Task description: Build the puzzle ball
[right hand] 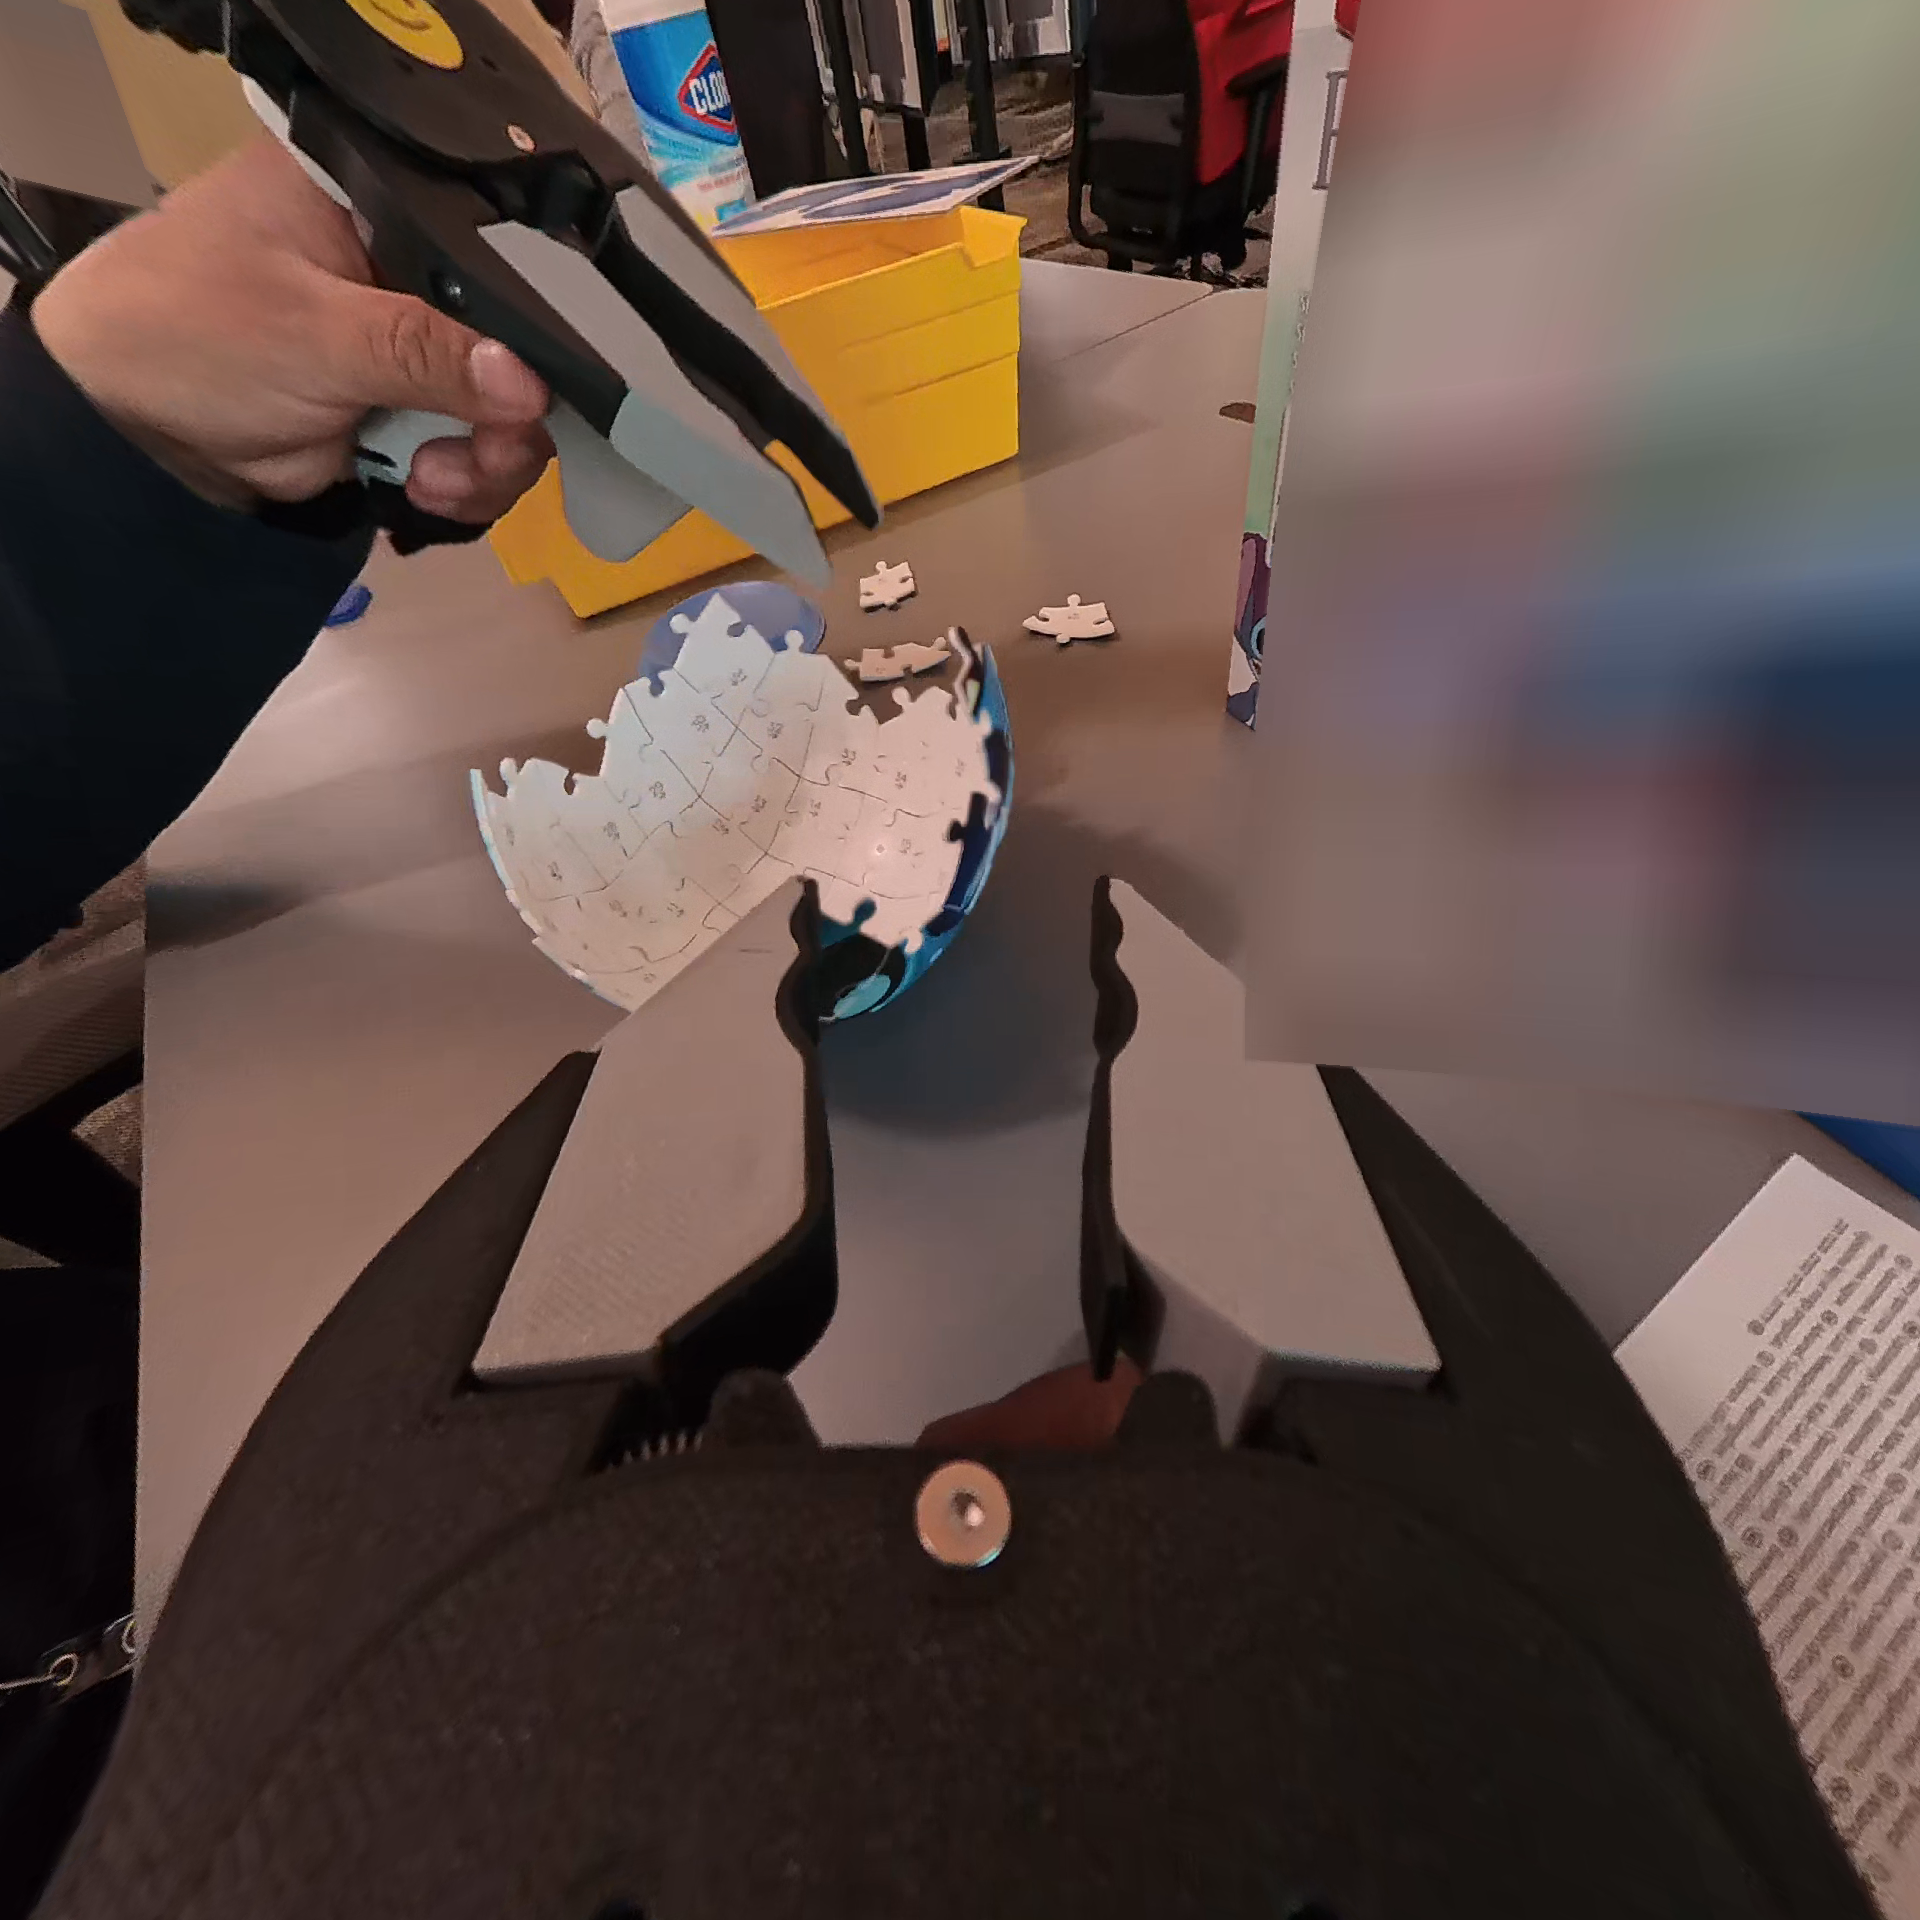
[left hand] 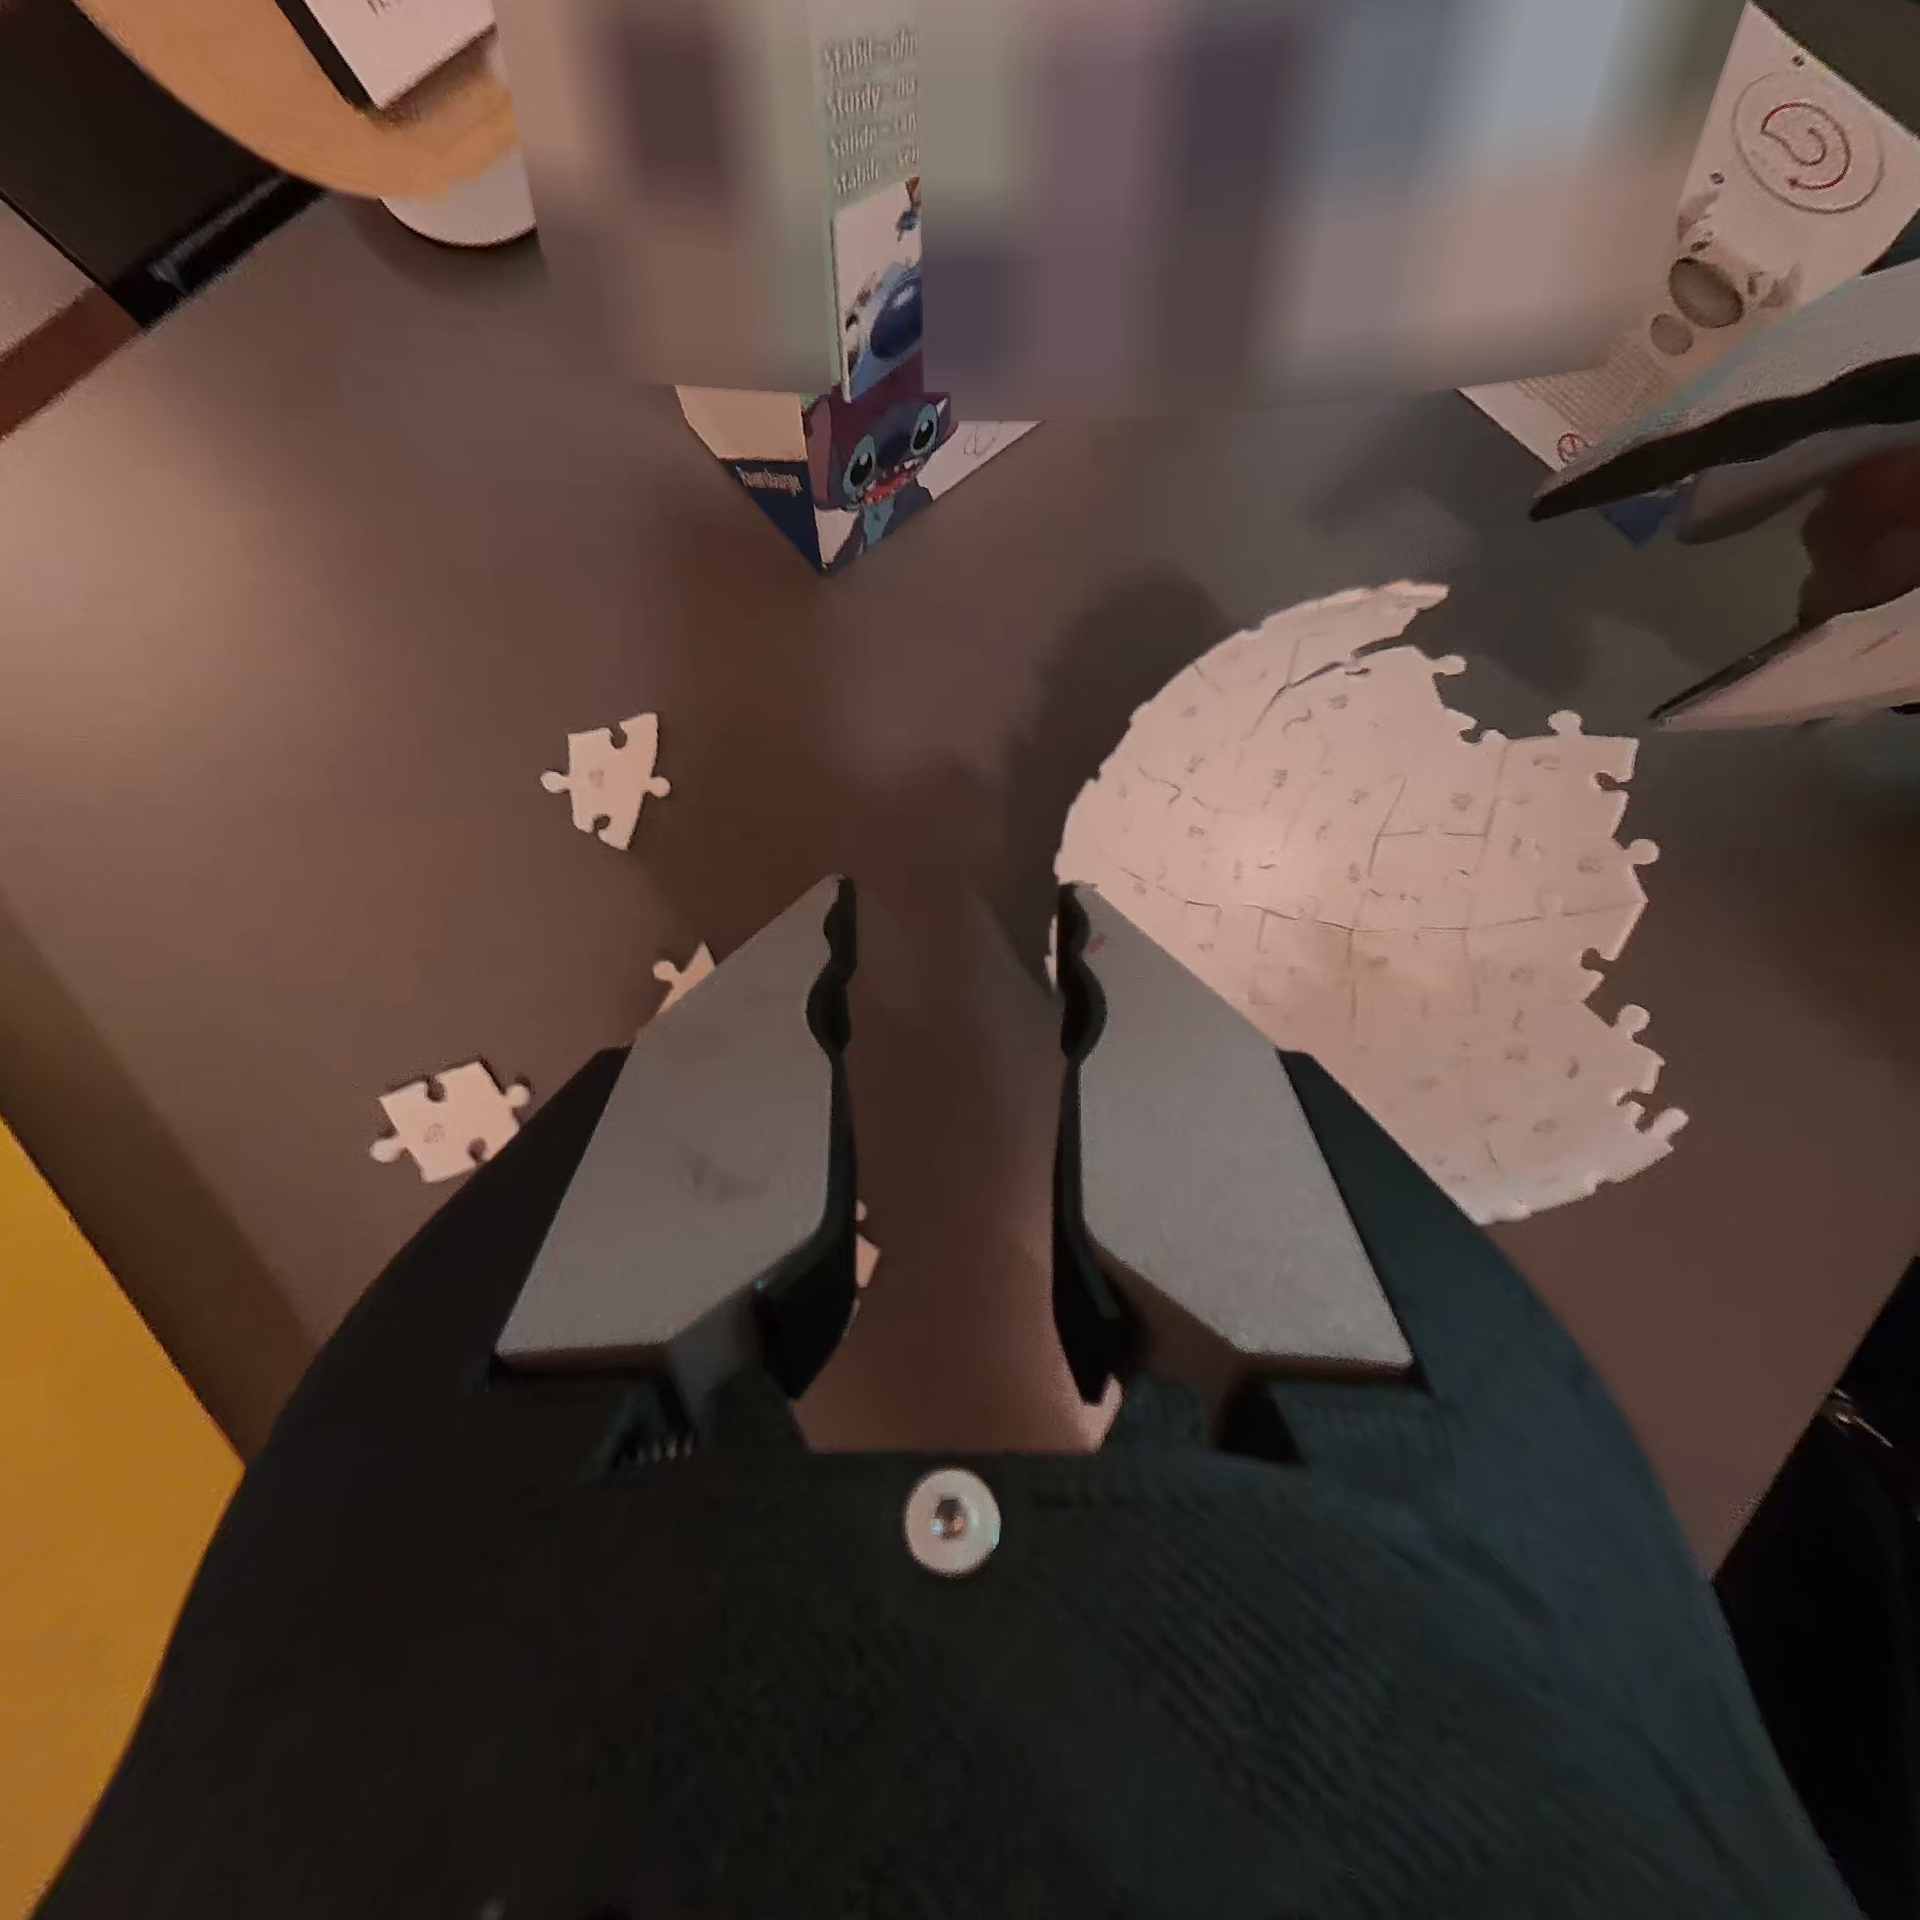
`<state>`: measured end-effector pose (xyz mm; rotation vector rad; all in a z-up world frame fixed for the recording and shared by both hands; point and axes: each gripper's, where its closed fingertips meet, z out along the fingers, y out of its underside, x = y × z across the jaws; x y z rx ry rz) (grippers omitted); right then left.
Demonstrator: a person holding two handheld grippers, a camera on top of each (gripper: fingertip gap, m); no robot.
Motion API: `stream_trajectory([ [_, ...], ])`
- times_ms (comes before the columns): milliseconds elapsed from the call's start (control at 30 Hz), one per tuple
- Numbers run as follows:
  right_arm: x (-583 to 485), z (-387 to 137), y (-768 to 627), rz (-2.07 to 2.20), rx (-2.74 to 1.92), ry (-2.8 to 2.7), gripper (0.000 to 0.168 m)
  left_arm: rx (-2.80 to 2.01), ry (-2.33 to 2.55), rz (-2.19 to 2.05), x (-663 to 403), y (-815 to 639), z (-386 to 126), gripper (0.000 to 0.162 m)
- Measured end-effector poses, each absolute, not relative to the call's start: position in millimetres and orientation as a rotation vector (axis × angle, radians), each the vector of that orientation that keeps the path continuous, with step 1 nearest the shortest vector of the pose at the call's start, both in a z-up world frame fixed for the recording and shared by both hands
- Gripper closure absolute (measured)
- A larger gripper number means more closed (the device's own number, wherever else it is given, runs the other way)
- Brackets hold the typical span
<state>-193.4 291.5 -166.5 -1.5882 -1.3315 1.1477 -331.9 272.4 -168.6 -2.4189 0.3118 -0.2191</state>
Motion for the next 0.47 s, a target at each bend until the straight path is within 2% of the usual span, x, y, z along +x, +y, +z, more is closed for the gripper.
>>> stream_trajectory([
  [267, -190, -176, 294, 1.152, -1.610, -1.341, 0.118, -2.391, 0.612, -0.256, -299, 299, -160, 0.117],
  [467, -193, -178, 300, 1.166, -1.626, -1.355, 0.118, -2.417, 0.846, -0.246, -282, 299, -182, 0.115],
])
